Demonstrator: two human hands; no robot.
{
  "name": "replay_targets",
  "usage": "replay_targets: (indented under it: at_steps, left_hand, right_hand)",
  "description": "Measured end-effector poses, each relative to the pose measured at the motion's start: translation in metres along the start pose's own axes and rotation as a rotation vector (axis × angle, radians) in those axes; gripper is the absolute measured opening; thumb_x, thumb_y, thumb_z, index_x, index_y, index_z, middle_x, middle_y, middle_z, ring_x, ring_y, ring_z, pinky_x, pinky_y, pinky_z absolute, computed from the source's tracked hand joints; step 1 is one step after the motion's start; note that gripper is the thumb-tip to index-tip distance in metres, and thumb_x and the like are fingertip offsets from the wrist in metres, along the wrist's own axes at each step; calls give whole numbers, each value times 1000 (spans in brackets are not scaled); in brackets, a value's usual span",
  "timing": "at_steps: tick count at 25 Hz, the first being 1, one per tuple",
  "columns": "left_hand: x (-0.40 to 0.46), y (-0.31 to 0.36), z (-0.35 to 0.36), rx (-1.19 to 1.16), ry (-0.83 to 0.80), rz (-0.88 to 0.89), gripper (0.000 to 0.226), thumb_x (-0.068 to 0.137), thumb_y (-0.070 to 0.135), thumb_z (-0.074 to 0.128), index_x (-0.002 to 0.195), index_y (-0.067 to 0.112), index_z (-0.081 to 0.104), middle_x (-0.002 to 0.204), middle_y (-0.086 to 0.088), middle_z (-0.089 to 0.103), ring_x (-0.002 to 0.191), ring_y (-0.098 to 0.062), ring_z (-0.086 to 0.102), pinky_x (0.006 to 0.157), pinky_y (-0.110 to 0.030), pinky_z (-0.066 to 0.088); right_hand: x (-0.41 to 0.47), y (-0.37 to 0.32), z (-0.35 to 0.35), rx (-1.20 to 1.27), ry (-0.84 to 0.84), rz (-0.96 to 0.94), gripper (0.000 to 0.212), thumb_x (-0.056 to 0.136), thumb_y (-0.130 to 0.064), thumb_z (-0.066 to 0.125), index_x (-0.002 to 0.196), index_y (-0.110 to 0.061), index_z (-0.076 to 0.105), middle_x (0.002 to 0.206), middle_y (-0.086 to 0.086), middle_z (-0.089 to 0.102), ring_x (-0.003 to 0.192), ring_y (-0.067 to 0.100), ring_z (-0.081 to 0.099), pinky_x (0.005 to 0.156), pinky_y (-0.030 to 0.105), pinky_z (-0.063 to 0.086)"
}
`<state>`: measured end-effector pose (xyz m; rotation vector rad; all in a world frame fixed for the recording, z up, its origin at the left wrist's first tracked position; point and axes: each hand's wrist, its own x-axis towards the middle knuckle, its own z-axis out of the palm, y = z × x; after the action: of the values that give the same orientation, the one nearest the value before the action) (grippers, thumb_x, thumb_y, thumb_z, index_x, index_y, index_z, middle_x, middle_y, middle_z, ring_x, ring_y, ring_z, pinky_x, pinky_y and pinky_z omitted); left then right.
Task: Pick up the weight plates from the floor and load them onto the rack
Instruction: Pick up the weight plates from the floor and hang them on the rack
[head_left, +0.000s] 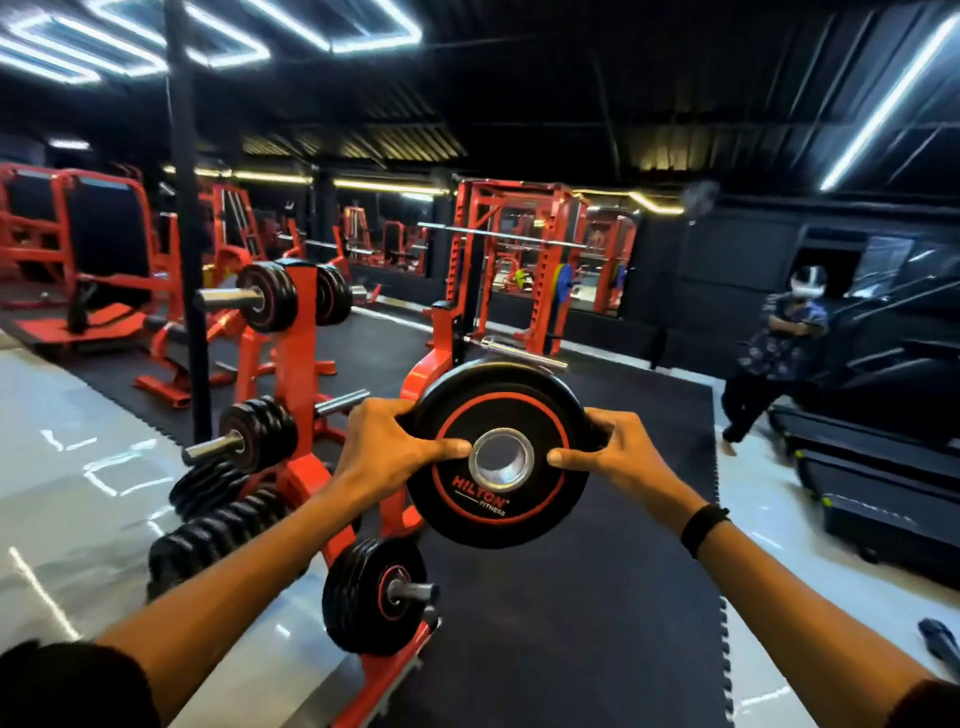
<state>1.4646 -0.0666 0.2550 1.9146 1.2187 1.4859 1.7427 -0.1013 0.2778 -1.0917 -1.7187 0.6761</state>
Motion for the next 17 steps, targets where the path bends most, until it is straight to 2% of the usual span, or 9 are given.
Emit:
replay_targets:
  at_steps: [2,8,12,15,17]
  left_hand:
    - [56,-31,34,23,29,-41,45,50,40,96,87,18,81,80,6,78,68,8,69,63,-13,53]
    - [221,-85,110,130,84,-108,33,54,31,96,78,17,79,65,12,67,50,20,54,49,-3,41]
    - [312,-152,176,196,185,-153,47,47,50,93,76,17,79,70,9,73,54,14,58,54,-13,50]
    - [368,-208,228,248,271,-208,37,49,45,95,65,19,74,59,10,69,50,13,56,51,-16,48]
    - [405,-241,263,254,326,-280,42,49,46,95,72,16,78,66,4,75,61,3,67,59,-33,58]
  right_hand:
    - [72,49,-13,15,-51,3,38,72,-11,84,108,-6,72,103,5,77,99,19,73,81,27,57]
    - [257,157,-59,122,-119,7,39,71,-5,83,108,-5,72,101,3,77,95,13,73,75,20,55]
    - [379,258,-78,169,-252,-46,36,73,3,80,108,-1,71,99,2,76,91,9,72,75,18,55]
    - [470,340,-90,189,-350,-67,38,69,-1,83,106,-3,72,100,3,77,92,12,72,78,23,55]
    - [535,385,-98,201,-429,-69,41,68,-2,83,107,-2,72,102,5,76,93,13,71,81,25,55]
